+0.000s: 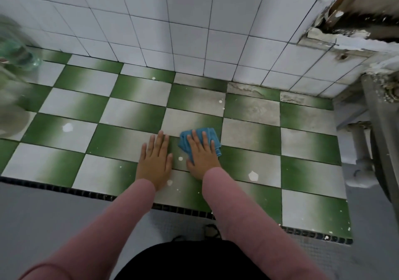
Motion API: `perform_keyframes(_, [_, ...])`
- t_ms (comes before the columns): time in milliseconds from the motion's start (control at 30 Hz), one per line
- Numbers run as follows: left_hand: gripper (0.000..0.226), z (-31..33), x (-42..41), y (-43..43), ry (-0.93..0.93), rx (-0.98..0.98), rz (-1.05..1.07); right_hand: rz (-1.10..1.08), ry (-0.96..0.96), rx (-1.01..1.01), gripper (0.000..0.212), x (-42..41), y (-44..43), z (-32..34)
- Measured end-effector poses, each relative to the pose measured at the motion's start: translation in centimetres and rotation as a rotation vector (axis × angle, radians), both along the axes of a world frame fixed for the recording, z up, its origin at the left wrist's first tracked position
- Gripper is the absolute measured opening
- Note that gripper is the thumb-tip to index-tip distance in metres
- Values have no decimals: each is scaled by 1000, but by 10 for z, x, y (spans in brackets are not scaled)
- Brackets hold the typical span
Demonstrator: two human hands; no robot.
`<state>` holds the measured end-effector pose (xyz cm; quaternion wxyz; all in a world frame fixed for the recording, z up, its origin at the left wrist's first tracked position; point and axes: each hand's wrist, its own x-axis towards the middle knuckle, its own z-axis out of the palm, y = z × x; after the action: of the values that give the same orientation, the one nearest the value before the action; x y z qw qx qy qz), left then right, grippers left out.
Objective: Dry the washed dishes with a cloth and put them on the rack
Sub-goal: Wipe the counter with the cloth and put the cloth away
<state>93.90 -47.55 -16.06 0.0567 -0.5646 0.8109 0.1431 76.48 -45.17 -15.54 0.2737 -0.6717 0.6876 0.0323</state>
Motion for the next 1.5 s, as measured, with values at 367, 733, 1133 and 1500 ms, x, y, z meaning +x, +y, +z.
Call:
perform_keyframes(367, [72, 13, 8, 41, -108, -12, -221, 182, 159, -49, 66, 18, 57, 4])
perform_keyframes(733, [44, 32, 14, 72, -32, -51, -215, -23, 161, -137, 46, 12, 106, 21])
perform_keyframes(1133, [61, 35, 25, 73, -152, 37, -135, -150, 247, -74, 36, 34, 98, 26])
perform_keyframes(1500, [77, 88, -26, 66, -121, 9, -285, -286, 22, -146, 38, -15, 109, 86])
